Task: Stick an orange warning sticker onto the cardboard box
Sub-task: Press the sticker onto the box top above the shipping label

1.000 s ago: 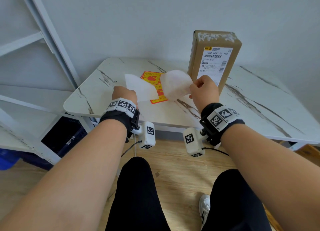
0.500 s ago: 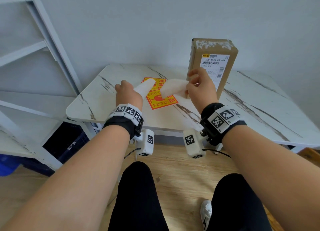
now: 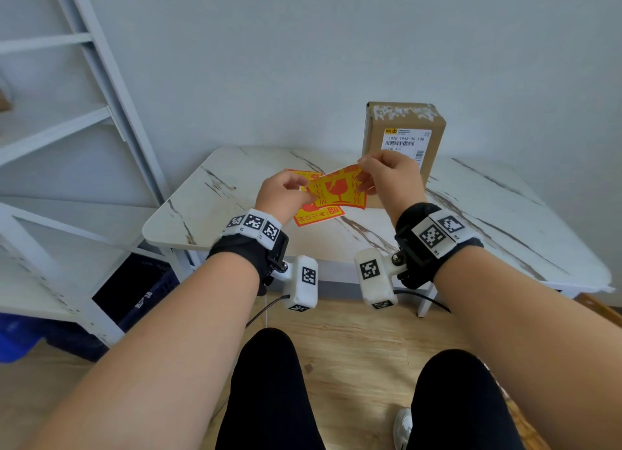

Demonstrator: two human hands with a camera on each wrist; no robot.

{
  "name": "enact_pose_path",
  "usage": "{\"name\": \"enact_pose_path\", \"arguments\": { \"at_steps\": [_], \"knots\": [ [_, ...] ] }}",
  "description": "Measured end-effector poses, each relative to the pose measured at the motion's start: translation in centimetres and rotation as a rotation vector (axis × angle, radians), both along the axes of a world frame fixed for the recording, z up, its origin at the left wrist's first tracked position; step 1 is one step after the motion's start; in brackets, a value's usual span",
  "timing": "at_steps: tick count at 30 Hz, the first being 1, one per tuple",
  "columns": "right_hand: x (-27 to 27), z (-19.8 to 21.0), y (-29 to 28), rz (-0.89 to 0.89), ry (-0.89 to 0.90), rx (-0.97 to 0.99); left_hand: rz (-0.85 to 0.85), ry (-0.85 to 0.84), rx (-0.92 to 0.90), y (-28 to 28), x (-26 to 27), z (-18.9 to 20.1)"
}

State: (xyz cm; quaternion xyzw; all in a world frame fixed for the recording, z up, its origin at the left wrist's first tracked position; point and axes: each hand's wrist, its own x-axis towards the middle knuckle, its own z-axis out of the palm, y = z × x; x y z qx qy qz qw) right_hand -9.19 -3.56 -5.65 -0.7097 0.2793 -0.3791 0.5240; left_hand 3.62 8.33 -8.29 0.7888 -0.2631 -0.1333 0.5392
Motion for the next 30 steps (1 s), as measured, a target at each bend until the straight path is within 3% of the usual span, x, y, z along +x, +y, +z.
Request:
{"name": "enact_pose_path", "arguments": {
  "at_steps": [5,12,18,30],
  "knots": [
    [-1.2,0.8,-0.2,0.004,-0.033,0.043,0.005,0.168,-0.111,-0.3,-0.7,1.5],
    [-3.1,1.7,-0.4,-0.068,-0.14,0.051,-0.099,0.255,-0.089,-1.1,-0.9,2.7],
    [-3.6,1.9,-1.4,-0.103,-0.008,-0.126,-0.155,0.413,-0.212,-1.7,-1.2,5.2],
    [-3.3,4.1,-3.9,-0.158,-0.033,-0.123,-0.282,0.294,-0.245,-5.0,-1.8,9.0]
  ]
}}
